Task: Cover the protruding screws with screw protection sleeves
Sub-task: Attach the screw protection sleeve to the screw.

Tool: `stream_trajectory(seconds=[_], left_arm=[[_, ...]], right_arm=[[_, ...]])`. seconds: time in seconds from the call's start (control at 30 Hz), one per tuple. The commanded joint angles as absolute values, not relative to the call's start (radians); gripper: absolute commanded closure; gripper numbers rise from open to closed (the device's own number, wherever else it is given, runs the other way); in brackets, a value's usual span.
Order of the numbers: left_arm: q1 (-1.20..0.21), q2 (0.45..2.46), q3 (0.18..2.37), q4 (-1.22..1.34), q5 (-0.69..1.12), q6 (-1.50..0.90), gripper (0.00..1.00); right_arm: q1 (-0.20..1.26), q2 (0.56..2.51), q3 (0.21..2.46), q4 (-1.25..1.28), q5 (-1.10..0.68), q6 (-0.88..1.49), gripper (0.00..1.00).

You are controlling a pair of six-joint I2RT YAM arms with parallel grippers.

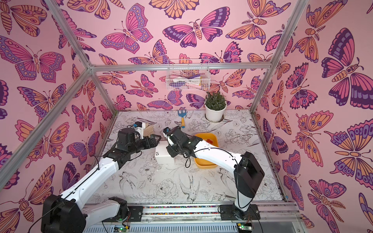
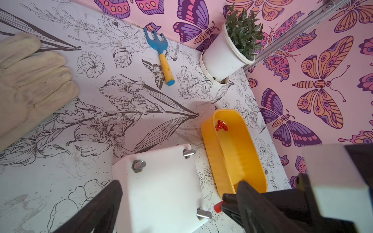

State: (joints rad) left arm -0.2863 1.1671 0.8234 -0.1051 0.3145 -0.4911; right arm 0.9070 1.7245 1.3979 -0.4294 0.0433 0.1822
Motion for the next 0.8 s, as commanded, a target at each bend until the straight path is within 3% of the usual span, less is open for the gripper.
stream_trajectory(seconds=[0.0,0.77], left_arm=[[-0.278,1.163,0.806,-0.098,0.322,-0.488,0.09],[-0.276,1.160,0.805,-0.097,0.321,-0.490,0.08]], right_arm=[[0.918,1.741,1.409,-0.427,0.037,0.176,0.90],[0.922,1.753,1.412,-0.437,0.026,0.178,0.90]])
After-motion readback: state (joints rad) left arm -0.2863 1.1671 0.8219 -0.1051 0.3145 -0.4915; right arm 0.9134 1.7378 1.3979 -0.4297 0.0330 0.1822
